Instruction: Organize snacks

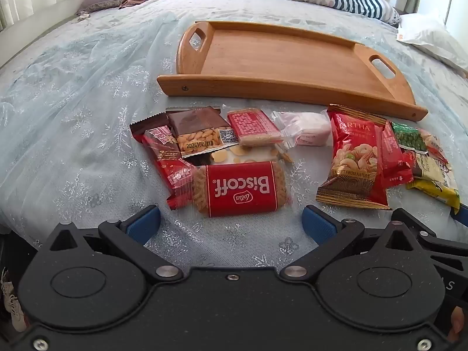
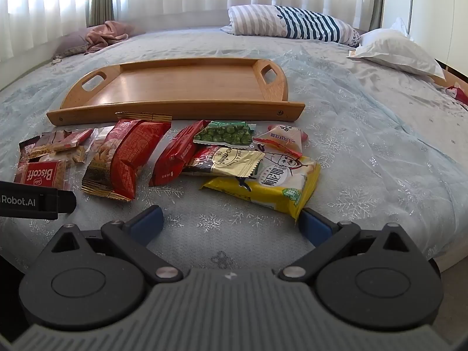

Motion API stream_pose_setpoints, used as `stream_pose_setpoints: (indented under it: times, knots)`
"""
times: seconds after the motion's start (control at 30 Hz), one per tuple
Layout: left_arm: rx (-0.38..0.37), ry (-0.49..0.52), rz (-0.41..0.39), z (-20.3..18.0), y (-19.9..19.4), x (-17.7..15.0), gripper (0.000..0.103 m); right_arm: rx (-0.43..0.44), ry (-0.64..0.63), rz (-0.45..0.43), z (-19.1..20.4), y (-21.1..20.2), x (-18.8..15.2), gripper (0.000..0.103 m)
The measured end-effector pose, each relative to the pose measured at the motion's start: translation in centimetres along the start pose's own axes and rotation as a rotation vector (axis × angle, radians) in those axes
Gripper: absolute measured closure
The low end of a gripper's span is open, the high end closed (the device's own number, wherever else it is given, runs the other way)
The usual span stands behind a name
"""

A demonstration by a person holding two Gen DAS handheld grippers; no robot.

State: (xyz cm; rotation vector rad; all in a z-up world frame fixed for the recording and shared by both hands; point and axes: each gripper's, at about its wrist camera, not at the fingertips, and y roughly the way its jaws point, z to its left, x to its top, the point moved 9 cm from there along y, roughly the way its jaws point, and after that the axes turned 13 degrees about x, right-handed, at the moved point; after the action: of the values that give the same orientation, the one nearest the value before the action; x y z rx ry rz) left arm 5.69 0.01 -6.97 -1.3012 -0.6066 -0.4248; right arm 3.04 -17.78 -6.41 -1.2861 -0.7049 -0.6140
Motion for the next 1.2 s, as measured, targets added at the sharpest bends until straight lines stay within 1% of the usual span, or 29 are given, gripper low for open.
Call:
stream_pose_setpoints:
  times: [0.13, 1.2]
  knots:
    - [0.009, 0.009, 0.002, 0.05, 0.04, -0.04, 0.0, 0.001, 0.0, 0.0, 0.01, -0.01, 0.0, 0.0]
    - [0.011, 0.011, 0.003, 0.08, 0.06, -0.06, 0.0, 0.0, 0.0, 0.0, 0.06, 0.05, -0.08, 0.0]
